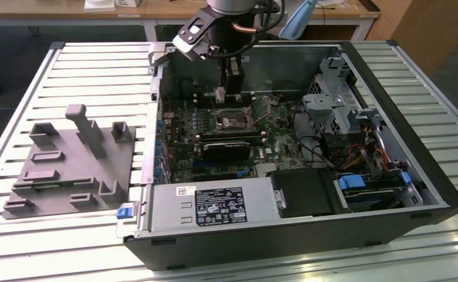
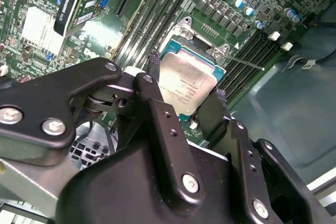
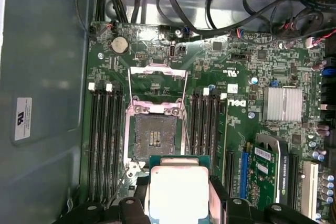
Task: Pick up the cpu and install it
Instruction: 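Place the cpu into insertion slot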
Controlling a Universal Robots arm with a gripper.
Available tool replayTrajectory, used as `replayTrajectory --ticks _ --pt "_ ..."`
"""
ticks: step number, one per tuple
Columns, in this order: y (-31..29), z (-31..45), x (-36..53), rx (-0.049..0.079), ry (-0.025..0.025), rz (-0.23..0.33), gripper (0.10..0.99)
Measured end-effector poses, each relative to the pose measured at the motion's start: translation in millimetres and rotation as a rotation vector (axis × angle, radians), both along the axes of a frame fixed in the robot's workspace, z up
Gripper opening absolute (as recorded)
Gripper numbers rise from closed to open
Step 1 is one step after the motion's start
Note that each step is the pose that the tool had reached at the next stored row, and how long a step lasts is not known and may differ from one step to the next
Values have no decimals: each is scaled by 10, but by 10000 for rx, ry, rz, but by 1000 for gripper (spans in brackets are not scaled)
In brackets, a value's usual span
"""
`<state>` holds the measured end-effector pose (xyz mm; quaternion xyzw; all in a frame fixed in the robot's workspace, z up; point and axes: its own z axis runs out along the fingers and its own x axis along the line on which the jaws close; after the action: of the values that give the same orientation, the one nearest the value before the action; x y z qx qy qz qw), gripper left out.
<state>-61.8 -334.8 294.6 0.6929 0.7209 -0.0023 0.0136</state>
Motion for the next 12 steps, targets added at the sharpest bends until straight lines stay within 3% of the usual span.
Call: replayTrajectory --ticks 12 --pt "0 -106 21 1 110 0 537"
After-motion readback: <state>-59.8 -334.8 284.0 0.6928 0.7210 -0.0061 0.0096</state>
